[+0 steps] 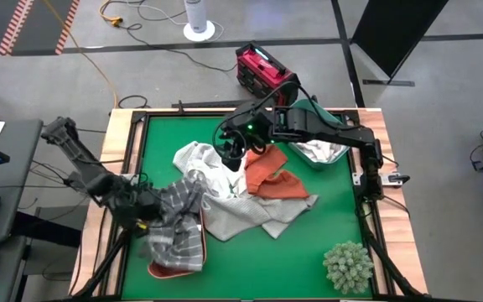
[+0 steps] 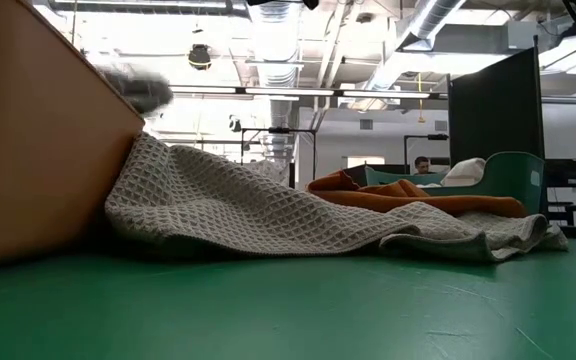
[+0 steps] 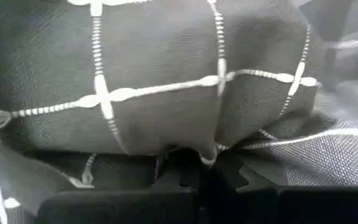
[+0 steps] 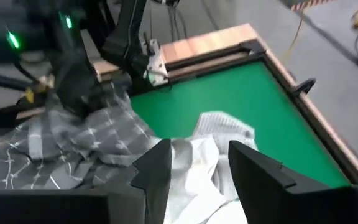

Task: Sort towels by color in basket
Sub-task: Put the gray patterned towel into the orange bin

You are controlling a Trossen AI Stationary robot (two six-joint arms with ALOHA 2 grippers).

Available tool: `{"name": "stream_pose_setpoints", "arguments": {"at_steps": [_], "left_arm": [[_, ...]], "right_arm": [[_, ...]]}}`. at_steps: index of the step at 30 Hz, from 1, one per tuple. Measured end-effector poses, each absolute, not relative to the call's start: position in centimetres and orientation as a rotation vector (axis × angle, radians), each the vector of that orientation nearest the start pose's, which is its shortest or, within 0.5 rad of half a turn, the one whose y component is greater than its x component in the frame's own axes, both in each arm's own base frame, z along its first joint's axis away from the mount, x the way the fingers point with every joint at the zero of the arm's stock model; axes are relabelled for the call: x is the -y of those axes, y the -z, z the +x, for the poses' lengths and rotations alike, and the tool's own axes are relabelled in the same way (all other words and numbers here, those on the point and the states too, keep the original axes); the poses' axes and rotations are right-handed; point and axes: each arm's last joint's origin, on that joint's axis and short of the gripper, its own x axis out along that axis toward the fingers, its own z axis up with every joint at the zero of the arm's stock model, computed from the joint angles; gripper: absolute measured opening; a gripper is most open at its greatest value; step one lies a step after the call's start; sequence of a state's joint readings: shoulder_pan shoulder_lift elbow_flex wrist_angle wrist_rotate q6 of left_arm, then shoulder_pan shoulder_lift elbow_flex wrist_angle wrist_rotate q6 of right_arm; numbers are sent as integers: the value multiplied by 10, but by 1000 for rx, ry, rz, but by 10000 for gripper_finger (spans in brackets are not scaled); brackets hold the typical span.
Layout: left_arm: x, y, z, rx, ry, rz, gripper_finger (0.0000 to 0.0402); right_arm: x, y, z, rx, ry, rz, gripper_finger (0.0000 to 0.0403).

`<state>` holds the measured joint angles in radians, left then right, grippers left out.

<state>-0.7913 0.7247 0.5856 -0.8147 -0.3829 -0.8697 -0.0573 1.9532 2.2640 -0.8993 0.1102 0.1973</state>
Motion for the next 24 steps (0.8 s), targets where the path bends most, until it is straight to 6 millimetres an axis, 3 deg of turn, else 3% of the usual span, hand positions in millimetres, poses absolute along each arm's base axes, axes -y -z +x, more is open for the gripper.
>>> {"name": "stream_pose_setpoints", "arguments": {"at_steps": [5,8,15,20,24], "left_arm": [[77,-201,108,-910,-62,-164,23],[79,-210,112,-939,-2,-184,57],[84,-281,109,-971,239,-277,135],[79,-343,99,-864,398,-280,141],[74,-362,100,-757,322,-219,136]], "right_arm": [[33,-428,419,-516,247,161,181],[29,-425,419,-538,243,166,182],[24,-420,415,-610,236,158,182],[28,-421,415,-605,243,152,182],[32,-422,415,-595,249,149,182]]}}
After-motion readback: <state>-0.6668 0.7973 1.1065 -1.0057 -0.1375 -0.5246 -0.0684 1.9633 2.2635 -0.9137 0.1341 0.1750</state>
